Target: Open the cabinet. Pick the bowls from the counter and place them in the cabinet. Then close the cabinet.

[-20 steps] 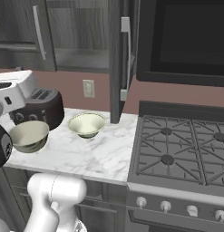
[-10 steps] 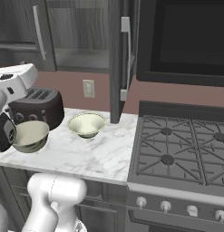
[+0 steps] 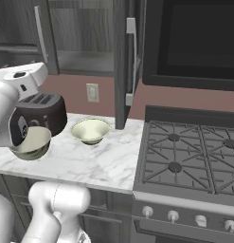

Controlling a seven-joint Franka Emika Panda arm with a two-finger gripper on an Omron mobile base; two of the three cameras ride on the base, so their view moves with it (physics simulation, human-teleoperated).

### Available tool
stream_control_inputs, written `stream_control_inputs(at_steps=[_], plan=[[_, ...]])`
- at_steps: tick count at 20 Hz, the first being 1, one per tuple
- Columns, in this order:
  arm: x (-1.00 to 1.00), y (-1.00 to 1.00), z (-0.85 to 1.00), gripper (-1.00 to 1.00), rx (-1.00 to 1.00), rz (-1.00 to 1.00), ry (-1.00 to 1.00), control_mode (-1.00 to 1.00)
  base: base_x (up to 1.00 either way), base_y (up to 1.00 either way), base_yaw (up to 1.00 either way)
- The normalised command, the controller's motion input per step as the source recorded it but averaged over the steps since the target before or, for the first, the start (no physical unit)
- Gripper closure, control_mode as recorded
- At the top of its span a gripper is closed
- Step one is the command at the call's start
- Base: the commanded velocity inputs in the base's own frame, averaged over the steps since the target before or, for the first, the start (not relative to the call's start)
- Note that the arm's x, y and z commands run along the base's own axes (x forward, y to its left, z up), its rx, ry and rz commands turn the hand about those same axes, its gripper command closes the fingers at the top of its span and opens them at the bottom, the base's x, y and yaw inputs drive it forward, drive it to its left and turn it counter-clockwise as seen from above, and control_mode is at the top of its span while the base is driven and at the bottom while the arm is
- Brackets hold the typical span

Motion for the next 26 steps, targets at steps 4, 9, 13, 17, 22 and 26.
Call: stream_control_inputs(at_steps=[4, 9, 13, 17, 22, 26], plan=[[0.45, 0.26, -0.04, -1.00, 0.00, -0.01, -0.01, -1.00, 0.00, 0.00, 0.00], [0.51, 0.36, -0.06, -1.00, 0.00, -0.02, 0.00, -1.00, 0.00, 0.00, 0.00], [0.54, 0.36, -0.03, -1.00, 0.00, -0.01, 0.00, -1.00, 0.00, 0.00, 0.00], [0.45, 0.21, -0.04, -1.00, 0.00, -0.01, 0.00, -1.00, 0.00, 0.00, 0.00], [0.36, 0.00, -0.12, -1.00, 0.00, 0.00, 0.00, -1.00, 0.00, 0.00, 0.00], [0.37, 0.00, -0.21, -1.00, 0.00, 0.00, 0.00, -1.00, 0.00, 0.00, 0.00]])
